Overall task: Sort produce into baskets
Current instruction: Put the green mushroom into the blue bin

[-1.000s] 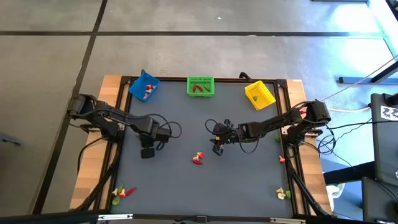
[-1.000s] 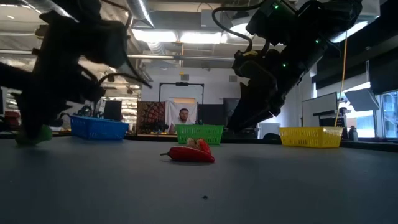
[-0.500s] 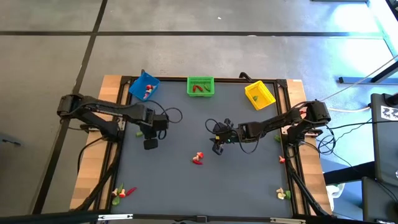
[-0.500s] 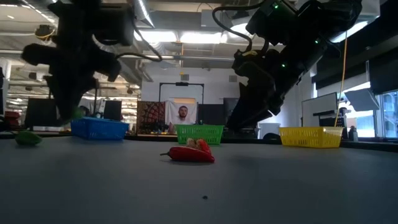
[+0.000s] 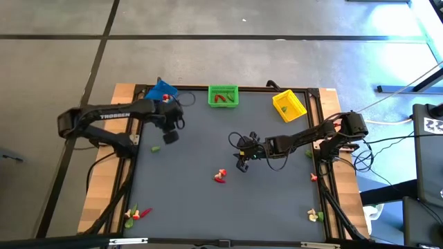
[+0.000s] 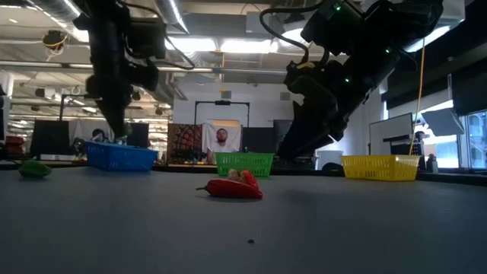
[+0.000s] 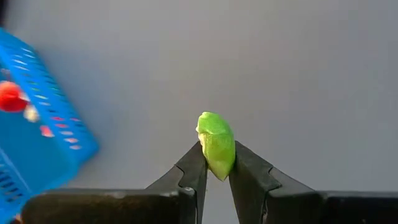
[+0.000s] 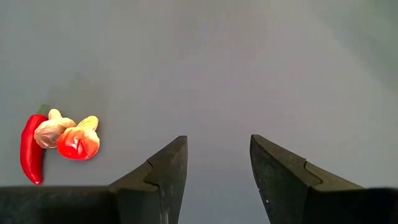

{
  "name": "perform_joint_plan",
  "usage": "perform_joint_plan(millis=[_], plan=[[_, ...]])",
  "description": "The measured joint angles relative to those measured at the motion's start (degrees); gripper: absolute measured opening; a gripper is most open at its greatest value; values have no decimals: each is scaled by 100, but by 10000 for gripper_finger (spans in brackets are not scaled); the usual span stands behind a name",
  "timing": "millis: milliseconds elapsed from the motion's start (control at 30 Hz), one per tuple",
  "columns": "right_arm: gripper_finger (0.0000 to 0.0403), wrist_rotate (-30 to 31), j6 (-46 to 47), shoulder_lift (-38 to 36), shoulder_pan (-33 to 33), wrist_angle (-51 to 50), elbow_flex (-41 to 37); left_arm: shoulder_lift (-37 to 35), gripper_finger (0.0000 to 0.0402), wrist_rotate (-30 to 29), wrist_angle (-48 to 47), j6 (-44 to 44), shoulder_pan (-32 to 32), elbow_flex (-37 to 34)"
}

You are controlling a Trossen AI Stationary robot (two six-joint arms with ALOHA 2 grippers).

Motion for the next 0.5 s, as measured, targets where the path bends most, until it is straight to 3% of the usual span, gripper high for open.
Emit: perform_joint_plan(millis=[500], plan=[[175, 0, -1, 0, 0, 1, 0, -76, 57, -554, 1226, 883, 1850, 0]])
